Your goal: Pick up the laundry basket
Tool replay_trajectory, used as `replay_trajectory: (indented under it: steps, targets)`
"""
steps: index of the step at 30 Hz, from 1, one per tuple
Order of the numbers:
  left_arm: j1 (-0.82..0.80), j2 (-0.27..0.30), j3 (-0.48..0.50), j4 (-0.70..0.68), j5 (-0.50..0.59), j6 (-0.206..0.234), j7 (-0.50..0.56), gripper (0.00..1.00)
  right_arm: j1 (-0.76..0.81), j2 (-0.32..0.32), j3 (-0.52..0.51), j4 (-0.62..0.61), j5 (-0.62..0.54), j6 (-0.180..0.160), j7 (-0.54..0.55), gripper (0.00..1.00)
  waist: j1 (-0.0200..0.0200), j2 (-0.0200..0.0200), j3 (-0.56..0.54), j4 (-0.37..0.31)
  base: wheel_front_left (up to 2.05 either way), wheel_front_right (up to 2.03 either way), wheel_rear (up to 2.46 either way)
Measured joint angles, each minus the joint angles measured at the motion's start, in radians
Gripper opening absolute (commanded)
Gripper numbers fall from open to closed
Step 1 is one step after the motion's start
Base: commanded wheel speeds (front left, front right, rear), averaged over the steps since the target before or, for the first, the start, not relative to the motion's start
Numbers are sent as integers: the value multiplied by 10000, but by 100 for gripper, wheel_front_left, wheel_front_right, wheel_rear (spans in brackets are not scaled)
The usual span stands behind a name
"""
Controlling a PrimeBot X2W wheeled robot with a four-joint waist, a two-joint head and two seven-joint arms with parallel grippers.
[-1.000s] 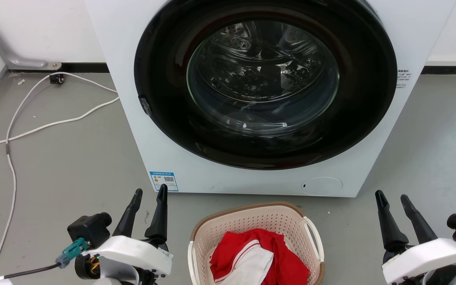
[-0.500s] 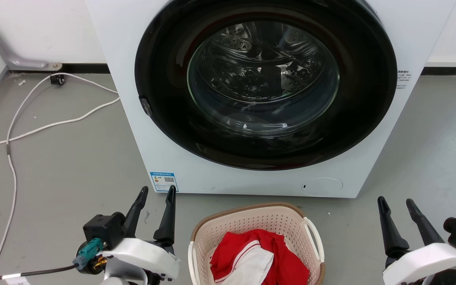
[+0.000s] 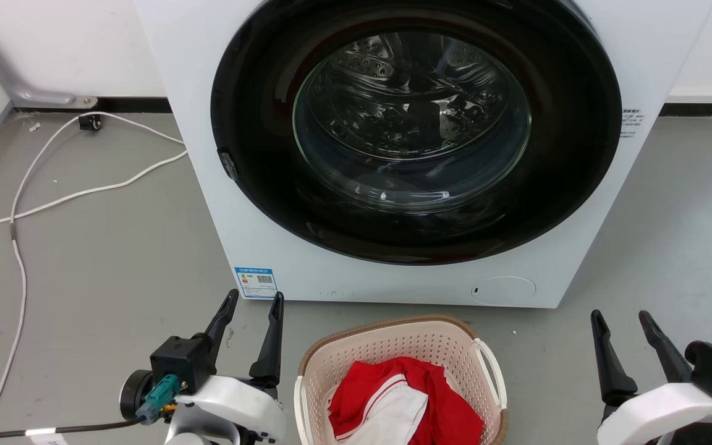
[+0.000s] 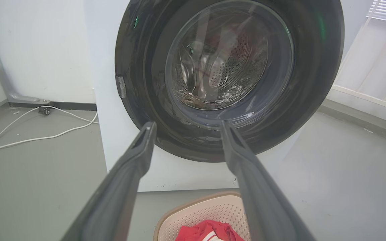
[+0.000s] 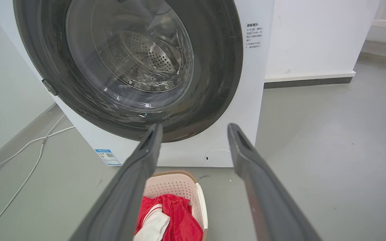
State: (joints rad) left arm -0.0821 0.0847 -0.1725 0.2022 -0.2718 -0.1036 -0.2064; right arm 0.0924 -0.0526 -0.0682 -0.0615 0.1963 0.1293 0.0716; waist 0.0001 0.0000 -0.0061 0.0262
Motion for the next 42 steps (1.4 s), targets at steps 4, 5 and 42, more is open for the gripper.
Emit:
replay_trajectory:
  steps: [4,5,42]
  targets:
    - [-7,-10,-38,4,313,65,-86,100,3,2,-35,-2,-265,0,-63,100,0,0,-3,1,0,0,0]
    - [-8,-12,-48,4,368,67,-96,100,6,2,-44,0,-347,0,-104,100,0,0,-2,1,0,0,0]
    - [-102,-295,107,336,1467,-21,-566,100,-96,8,-244,646,-1434,15,-978,100,0,0,110,117,0,0,0]
